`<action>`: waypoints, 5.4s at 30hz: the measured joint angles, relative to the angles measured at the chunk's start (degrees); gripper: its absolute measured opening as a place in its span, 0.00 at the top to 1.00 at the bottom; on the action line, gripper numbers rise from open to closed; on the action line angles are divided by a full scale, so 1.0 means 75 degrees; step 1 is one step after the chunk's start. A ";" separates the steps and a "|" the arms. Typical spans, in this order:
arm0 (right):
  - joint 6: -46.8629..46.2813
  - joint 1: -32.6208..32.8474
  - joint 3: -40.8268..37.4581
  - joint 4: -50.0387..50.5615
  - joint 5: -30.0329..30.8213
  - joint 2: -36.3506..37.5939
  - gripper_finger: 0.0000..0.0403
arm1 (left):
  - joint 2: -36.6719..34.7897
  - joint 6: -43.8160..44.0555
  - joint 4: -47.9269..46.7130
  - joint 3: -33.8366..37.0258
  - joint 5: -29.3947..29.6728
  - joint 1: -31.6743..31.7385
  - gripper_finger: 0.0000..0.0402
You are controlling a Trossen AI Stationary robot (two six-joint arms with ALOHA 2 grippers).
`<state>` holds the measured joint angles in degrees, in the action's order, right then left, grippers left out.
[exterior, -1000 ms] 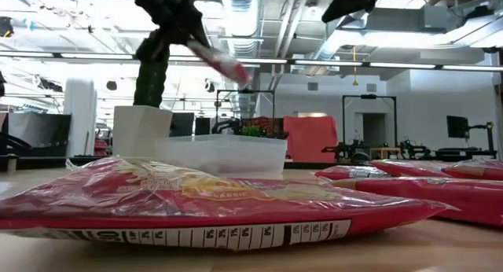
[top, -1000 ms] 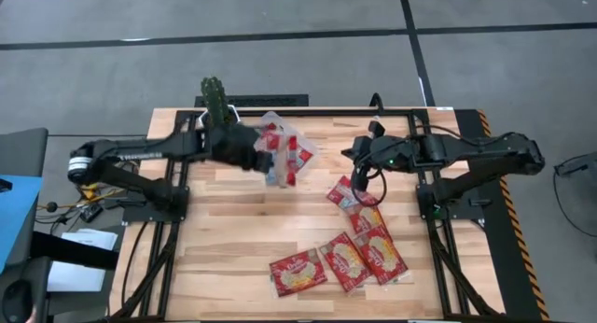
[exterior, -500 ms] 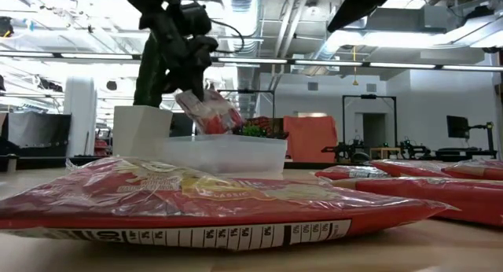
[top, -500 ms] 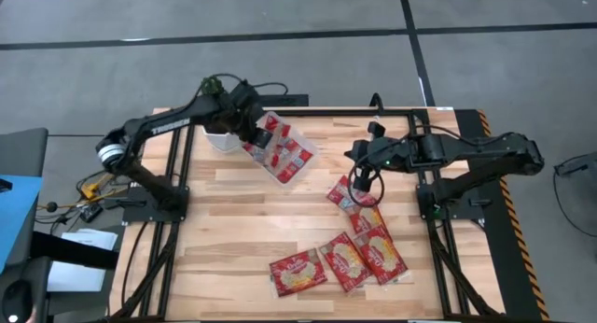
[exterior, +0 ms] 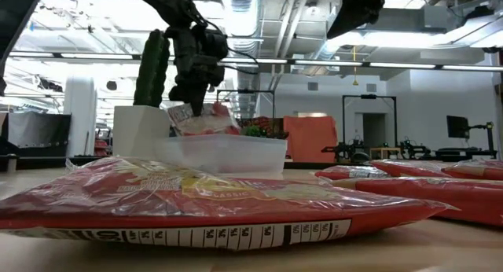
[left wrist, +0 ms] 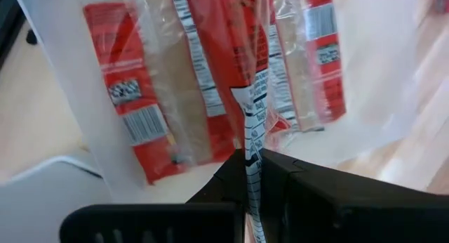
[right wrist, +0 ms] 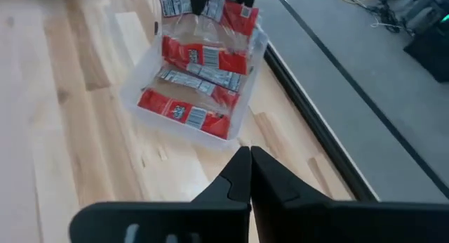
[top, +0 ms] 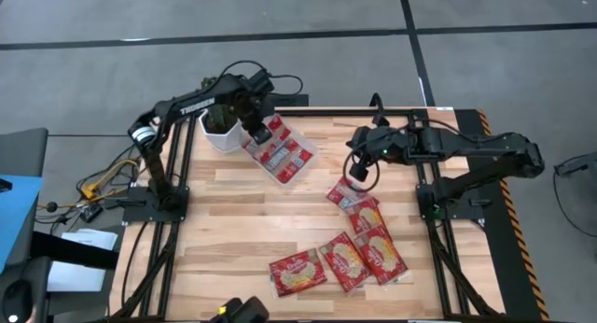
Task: Sort popcorn bags into baskets
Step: Put the red popcorn bag into the transparent bin
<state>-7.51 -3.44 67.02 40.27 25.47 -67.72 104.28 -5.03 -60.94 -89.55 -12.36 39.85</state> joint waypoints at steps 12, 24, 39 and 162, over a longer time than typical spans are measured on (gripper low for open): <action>0.0059 -0.0474 0.0000 0.0000 0.0015 -0.0003 0.91 | 0.0252 -0.0480 -0.0085 -0.0065 0.0305 0.0266 0.92; 0.0611 -0.0568 0.0000 0.0003 -0.0012 -0.0003 0.95 | 0.0252 -0.0108 0.0062 -0.0315 0.1868 0.0268 0.54; 0.0810 -0.0568 0.0000 0.0176 -0.0070 -0.0003 0.95 | 0.0235 0.1204 -0.0197 -0.0968 0.2997 -0.0248 0.83; -0.1757 -0.0353 -0.4317 -0.1132 -0.1380 -0.0004 0.95 | 0.0107 0.9057 0.6078 0.2519 0.1862 -0.5979 0.67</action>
<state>-20.69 -6.09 34.65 31.78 15.13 -67.75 105.08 62.90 -15.35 -70.66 1.60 -5.00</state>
